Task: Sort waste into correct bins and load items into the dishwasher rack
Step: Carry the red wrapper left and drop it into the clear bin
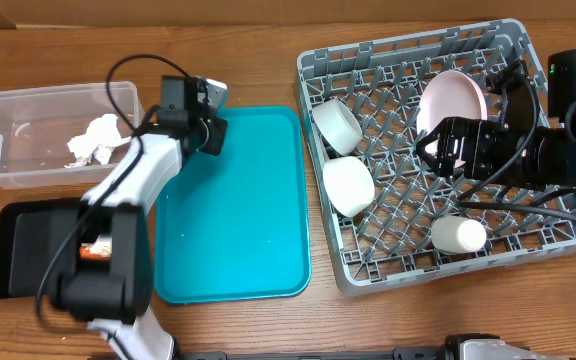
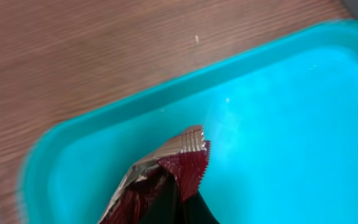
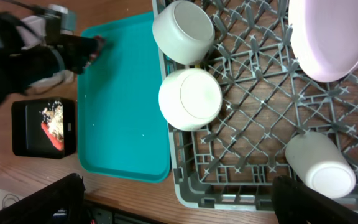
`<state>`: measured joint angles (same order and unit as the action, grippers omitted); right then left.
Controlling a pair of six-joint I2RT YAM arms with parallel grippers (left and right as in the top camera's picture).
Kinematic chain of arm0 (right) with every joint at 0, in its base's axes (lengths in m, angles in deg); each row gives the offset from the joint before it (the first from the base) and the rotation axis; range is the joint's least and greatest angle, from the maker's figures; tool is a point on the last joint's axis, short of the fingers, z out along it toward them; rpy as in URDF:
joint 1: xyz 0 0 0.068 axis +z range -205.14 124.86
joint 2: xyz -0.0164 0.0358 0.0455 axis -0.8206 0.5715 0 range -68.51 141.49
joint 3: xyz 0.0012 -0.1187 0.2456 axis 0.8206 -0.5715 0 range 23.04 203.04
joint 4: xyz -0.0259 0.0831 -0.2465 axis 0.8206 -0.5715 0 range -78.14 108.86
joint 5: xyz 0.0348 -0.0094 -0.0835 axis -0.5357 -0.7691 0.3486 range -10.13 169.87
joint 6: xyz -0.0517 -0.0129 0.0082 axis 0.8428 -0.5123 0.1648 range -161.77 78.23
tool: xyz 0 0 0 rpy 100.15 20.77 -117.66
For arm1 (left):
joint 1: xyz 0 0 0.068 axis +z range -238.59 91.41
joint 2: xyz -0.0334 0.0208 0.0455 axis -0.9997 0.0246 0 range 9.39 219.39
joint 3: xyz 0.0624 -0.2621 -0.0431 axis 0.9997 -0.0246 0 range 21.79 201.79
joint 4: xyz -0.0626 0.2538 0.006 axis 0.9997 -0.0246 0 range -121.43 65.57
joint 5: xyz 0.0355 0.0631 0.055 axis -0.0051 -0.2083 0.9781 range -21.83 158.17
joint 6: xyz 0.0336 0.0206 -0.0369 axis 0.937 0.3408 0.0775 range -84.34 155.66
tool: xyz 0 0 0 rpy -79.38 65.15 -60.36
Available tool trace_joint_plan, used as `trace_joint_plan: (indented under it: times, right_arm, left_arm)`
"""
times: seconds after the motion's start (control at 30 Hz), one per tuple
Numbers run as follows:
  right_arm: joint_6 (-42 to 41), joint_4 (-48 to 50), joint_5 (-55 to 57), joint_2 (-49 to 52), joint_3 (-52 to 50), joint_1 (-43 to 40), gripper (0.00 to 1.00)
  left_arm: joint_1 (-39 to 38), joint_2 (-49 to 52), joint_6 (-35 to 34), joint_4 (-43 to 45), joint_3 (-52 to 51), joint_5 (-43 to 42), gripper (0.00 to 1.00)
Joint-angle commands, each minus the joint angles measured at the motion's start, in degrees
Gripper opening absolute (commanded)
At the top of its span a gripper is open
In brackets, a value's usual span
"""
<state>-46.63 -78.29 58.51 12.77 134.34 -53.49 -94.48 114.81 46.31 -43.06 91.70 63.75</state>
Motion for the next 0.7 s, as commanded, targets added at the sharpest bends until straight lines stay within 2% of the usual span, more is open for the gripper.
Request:
trace_joint_plan:
  times: [0.0, 0.2, 0.33, 0.4, 0.47, 0.53, 0.57, 0.67]
  right_arm:
    - [0.1, 0.1, 0.3, -0.5, 0.2, 0.3, 1.0]
    - [0.1, 0.1, 0.3, -0.5, 0.2, 0.3, 1.0]
    - [0.1, 0.1, 0.3, -0.5, 0.2, 0.3, 1.0]
    - [0.1, 0.1, 0.3, -0.5, 0.2, 0.3, 1.0]
    - [0.1, 0.1, 0.3, -0.5, 0.2, 0.3, 1.0]
    - [0.1, 0.1, 0.3, -0.6, 0.2, 0.3, 1.0]
    - [0.0, 0.1, 0.3, -0.9, 0.3, 0.3, 1.0]
    - [-0.3, 0.2, 0.3, -1.9, 0.7, 0.3, 1.0]
  left_arm:
    - [1.6, -10.9, -4.1, -3.9, 1.7, 4.9, 0.04]
    - [8.9, -17.4, -4.4, -5.8, 1.7, 10.5, 0.04]
    - [15.6, -15.6, -5.6, -3.5, 1.6, 7.6, 0.04]
    - [18.3, -13.9, -5.6, -2.0, 1.6, 6.3, 0.22]
    - [19.6, -13.0, -5.5, -0.4, 1.6, 5.1, 0.32]
    - [19.8, -13.6, -5.3, -1.4, 2.3, 4.1, 0.59]
    - [19.5, -15.5, -5.3, -5.0, 4.1, 1.3, 0.77]
    - [18.1, -19.9, -5.4, -12.4, 8.0, -3.8, 0.82]
